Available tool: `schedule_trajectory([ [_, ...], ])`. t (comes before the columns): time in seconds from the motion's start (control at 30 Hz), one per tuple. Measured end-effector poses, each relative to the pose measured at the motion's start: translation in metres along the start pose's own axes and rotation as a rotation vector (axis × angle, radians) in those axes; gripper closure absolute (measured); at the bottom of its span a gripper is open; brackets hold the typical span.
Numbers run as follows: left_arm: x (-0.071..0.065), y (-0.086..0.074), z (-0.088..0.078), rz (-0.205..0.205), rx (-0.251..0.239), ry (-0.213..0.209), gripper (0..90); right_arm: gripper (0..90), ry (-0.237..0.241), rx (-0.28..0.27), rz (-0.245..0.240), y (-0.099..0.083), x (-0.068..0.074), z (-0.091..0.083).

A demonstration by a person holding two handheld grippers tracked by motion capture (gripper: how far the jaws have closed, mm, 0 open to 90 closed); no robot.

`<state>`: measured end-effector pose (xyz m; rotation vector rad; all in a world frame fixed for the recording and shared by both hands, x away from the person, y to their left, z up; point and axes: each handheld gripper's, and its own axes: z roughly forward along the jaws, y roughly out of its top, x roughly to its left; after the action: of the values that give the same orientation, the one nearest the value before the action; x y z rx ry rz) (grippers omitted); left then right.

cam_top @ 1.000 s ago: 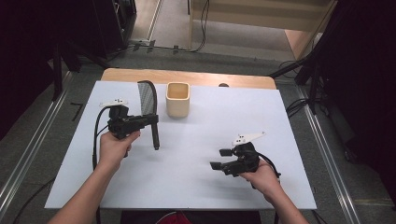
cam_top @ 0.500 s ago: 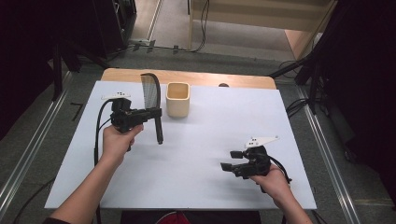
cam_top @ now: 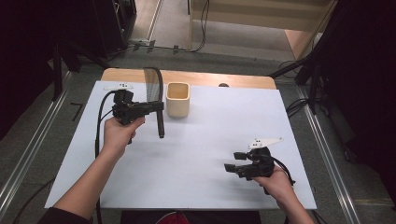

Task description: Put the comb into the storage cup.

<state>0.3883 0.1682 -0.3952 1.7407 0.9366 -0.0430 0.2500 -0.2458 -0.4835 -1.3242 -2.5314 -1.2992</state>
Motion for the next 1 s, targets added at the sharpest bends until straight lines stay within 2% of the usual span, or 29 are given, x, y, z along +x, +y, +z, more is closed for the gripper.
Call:
schedule_trajectory([
  [0.23,-0.004,0.013,0.0,0.013,-0.018,-0.003,73.7,26.6,0.001,0.001,0.005,-0.002,-0.002,-0.001],
  [0.47,-0.011,0.033,0.001,0.049,-0.018,-0.001,73.6,26.5,0.004,-0.011,0.014,-0.001,-0.003,-0.003],
  [0.57,-0.013,0.039,0.002,0.057,-0.019,0.0,73.6,26.6,0.002,0.005,0.015,-0.001,-0.004,-0.003],
  [0.8,-0.013,0.049,0.003,0.058,-0.035,0.003,73.6,26.6,-0.009,-0.013,0.013,0.001,-0.003,-0.005],
  [0.93,-0.013,0.056,0.005,0.069,-0.036,0.017,73.6,26.6,-0.009,-0.003,0.016,0.001,-0.004,-0.005],
  [1.0,-0.013,0.062,0.007,0.065,-0.052,0.02,73.6,26.6,-0.008,-0.001,0.018,0.001,-0.004,-0.005],
])
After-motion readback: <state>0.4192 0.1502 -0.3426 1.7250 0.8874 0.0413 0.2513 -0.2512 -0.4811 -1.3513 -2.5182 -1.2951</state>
